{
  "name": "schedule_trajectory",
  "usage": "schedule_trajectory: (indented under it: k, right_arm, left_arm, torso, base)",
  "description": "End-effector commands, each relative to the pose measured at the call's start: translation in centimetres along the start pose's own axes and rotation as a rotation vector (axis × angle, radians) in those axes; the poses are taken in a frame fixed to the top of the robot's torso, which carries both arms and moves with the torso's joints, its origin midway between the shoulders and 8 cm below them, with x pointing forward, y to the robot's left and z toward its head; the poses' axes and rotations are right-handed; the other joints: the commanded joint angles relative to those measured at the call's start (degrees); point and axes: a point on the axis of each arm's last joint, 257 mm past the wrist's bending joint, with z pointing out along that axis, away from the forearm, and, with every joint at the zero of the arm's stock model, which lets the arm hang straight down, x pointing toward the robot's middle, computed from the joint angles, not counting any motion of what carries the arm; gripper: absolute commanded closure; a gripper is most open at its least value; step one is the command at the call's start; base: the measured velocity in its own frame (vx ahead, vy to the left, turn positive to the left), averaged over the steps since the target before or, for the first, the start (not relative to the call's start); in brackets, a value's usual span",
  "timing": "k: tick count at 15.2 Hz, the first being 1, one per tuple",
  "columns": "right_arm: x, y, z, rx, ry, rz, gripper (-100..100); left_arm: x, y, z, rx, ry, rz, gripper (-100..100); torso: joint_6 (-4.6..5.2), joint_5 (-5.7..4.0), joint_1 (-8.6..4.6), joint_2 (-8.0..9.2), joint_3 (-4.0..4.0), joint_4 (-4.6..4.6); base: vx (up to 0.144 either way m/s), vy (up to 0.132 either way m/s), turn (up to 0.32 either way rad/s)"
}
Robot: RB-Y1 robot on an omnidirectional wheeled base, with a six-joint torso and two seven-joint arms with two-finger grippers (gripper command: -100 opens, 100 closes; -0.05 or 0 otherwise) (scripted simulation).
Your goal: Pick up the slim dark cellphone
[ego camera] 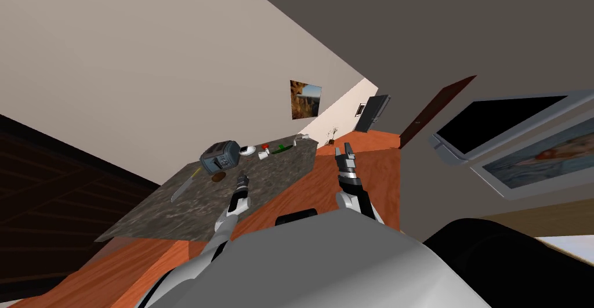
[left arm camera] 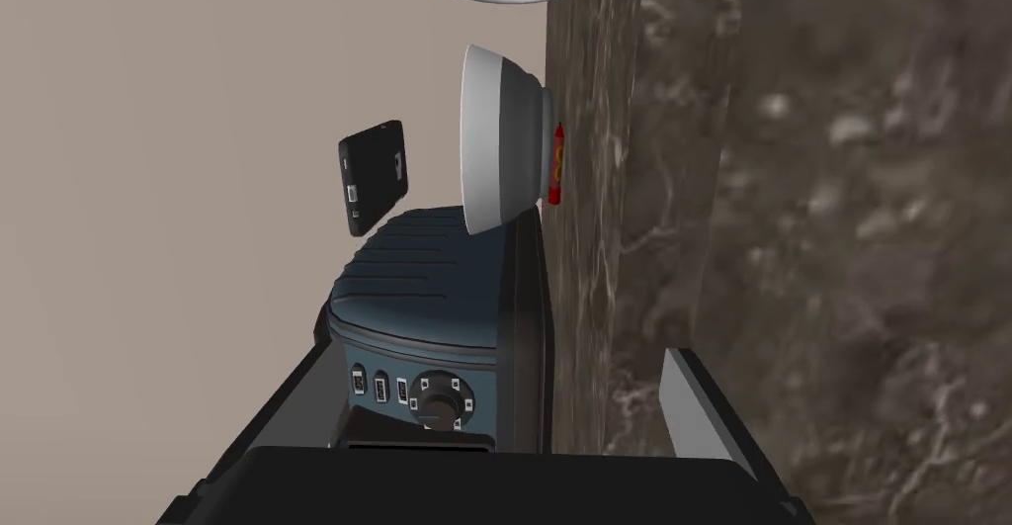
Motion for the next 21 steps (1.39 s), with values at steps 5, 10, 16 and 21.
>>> schedule_trajectory:
  k: [5,10,16,21]
  right_arm:
    - [0.0,0.0,0.0,0.0,0.0,0.0,0]
    - [0.0,0.0,0.0,0.0,0.0,0.0,0]
    - [0.0,0.0,0.0,0.0,0.0,0.0,0]
    - [0.0,0.0,0.0,0.0,0.0,-0.001,0]
  left_arm:
    - [-0.9,-4.1,3.9,0.021,-0.007,-0.003,-100]
    - [-1.4,-6.8,6.4,0.022,-0.013,-0.008,-100]
    - [-1.7,-9.2,8.8,0.005,-0.018,-0.015,-100]
    - [-1.7,-11.2,10.8,-0.017,-0.021,-0.025,-100]
  torso:
    - [0.01,0.01,0.08,-0.26,-0.14,-0.05]
    - [0.01,0.05,0.26,-0.62,-0.35,-0.13]
    - [0.0,0.07,0.31,-0.81,-0.46,-0.18]
    - [0.01,0.08,0.39,-0.99,-0.56,-0.21]
  base:
    - [-0.047,-0.024,0.002]
    - [0.037,0.021,-0.018]
    - [0.074,0.034,-0.027]
    - [0.114,0.051,-0.043]
